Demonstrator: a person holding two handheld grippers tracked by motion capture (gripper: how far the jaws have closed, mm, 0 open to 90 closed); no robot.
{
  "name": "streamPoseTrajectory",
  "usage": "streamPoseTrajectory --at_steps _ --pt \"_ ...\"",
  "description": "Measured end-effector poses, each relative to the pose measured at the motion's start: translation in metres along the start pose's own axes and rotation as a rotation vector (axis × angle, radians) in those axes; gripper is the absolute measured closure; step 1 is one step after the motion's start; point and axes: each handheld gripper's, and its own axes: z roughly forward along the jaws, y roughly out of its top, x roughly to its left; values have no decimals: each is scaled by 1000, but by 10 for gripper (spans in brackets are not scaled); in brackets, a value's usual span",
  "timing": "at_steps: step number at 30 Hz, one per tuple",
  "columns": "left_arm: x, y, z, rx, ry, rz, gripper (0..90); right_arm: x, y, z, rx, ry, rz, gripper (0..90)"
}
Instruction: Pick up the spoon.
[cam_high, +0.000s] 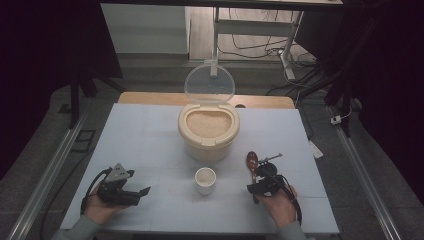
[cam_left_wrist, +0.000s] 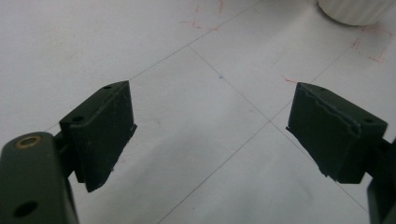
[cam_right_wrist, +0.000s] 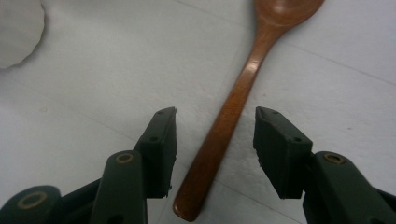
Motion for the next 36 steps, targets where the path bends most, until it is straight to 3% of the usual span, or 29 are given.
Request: streamPoseTrajectory --at_steps 6,14,20,29,36 --pt "0 0 1 6 2 5 142 5 1 9 32 -41 5 571" --pt "0 -1 1 9 3 6 142 6 3 11 31 -86 12 682" --pt "1 -2 1 12 7 4 141 4 3 11 28 -113 53 784" --pt "1 -3 0 14 10 6 141 5 4 10 38 -119 30 792" --pt "2 -4 0 10 18 -1 142 0 3 9 17 -85 18 793"
